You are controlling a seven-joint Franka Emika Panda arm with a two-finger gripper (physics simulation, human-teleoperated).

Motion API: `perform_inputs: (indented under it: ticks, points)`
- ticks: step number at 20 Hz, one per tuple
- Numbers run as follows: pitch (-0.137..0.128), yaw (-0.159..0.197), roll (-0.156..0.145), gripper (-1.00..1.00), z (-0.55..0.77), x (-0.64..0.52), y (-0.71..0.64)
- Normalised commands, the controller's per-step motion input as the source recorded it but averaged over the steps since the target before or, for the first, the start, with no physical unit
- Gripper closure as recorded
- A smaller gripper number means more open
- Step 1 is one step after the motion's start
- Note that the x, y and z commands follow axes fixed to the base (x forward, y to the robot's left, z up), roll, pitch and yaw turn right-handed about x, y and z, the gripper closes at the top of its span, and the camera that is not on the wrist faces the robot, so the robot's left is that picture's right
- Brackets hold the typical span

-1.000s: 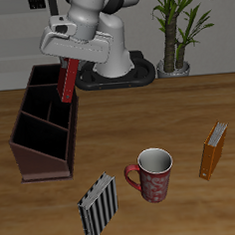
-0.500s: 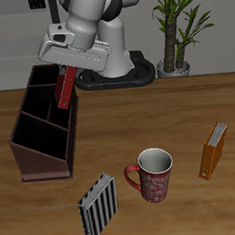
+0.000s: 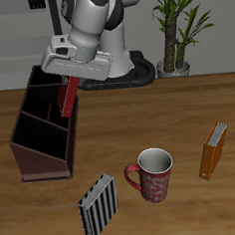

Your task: Place the red book into the right desk caddy's front compartment

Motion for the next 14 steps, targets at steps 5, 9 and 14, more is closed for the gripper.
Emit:
perform_inputs:
  ticks: [5, 9, 14]
  points:
    - [0.029, -0.011, 0.008, 1.00, -0.19, 0.01, 0.06]
    - [0.028, -0.024, -0.017, 1.00, -0.22, 0.06, -0.07]
    - [0.017, -0.019, -0.027, 1.00, -0.11, 0.01, -0.12]
